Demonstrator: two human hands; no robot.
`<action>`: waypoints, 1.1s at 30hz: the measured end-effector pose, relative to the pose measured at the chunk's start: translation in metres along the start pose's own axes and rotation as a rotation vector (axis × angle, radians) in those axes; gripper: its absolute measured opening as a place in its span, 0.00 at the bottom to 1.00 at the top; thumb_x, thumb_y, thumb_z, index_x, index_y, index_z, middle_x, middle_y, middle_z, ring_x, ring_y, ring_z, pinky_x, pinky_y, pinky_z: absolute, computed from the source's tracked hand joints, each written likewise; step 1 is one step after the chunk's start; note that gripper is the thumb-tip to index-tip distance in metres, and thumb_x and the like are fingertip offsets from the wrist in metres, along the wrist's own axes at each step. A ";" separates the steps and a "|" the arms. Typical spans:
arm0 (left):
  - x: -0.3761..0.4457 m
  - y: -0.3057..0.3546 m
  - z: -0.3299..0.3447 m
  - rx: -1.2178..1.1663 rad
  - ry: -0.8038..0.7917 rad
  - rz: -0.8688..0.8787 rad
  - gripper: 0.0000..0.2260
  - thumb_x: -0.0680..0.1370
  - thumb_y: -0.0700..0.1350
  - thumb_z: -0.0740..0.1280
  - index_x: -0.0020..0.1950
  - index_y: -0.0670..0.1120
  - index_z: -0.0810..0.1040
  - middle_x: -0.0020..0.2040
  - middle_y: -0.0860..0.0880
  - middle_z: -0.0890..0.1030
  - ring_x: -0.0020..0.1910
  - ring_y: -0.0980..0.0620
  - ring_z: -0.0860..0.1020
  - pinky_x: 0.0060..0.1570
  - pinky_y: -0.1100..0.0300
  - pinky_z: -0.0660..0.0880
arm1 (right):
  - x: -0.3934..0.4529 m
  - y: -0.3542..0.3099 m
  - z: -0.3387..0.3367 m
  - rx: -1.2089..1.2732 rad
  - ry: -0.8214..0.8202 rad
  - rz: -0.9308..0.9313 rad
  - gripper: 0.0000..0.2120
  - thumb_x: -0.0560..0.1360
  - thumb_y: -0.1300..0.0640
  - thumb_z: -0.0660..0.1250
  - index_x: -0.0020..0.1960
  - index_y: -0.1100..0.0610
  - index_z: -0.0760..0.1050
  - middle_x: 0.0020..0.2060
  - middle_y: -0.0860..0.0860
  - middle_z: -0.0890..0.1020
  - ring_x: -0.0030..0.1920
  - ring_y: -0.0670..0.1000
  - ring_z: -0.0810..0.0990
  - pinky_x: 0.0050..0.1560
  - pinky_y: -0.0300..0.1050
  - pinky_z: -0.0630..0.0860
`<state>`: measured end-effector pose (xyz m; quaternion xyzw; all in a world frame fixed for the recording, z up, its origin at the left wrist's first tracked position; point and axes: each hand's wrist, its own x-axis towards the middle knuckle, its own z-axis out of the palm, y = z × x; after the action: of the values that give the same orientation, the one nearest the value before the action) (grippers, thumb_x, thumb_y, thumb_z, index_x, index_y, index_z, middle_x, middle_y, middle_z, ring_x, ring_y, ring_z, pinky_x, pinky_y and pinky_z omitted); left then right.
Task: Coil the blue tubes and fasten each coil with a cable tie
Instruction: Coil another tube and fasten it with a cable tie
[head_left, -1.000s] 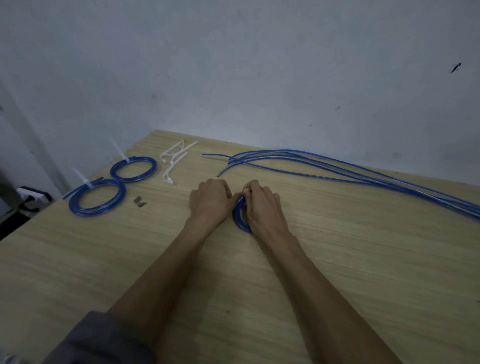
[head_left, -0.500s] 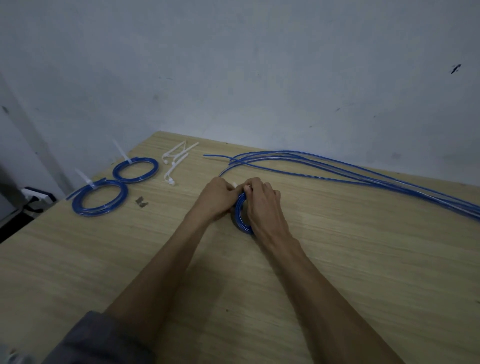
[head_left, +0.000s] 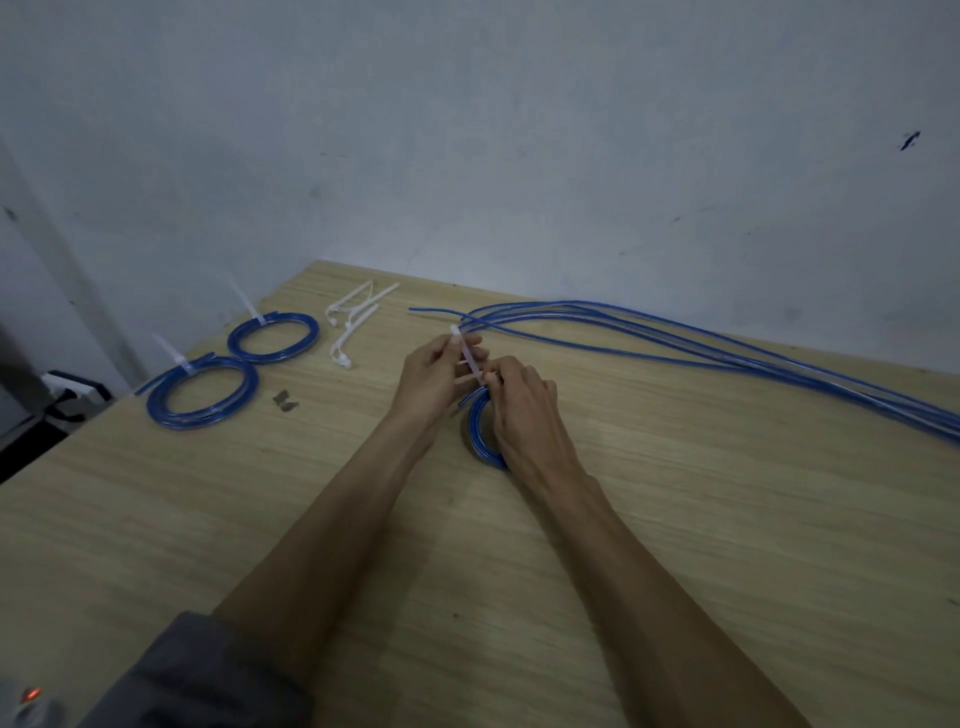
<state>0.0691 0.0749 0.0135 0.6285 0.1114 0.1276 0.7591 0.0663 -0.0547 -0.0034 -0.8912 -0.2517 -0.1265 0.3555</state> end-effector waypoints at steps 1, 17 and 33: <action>0.000 0.001 -0.003 -0.014 -0.039 0.019 0.12 0.85 0.46 0.61 0.55 0.44 0.82 0.45 0.47 0.83 0.43 0.53 0.83 0.46 0.60 0.80 | 0.000 0.001 0.001 -0.003 0.003 -0.007 0.13 0.84 0.55 0.50 0.54 0.57 0.72 0.50 0.53 0.76 0.51 0.57 0.73 0.54 0.56 0.66; -0.011 -0.004 -0.031 0.577 -0.318 0.274 0.10 0.81 0.44 0.68 0.60 0.48 0.84 0.51 0.53 0.87 0.54 0.46 0.83 0.56 0.46 0.78 | 0.003 0.012 0.007 0.155 0.126 0.021 0.12 0.84 0.54 0.59 0.65 0.52 0.72 0.59 0.52 0.75 0.52 0.55 0.76 0.56 0.55 0.75; -0.012 -0.001 -0.038 0.357 -0.446 0.127 0.12 0.82 0.40 0.66 0.64 0.42 0.81 0.57 0.46 0.85 0.60 0.48 0.82 0.62 0.47 0.78 | 0.001 0.007 0.003 0.143 0.233 -0.094 0.07 0.80 0.58 0.67 0.57 0.58 0.77 0.51 0.52 0.79 0.49 0.49 0.78 0.51 0.47 0.77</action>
<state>0.0453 0.1064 0.0056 0.7703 -0.0771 0.0117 0.6329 0.0716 -0.0565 -0.0095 -0.8301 -0.2587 -0.2272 0.4386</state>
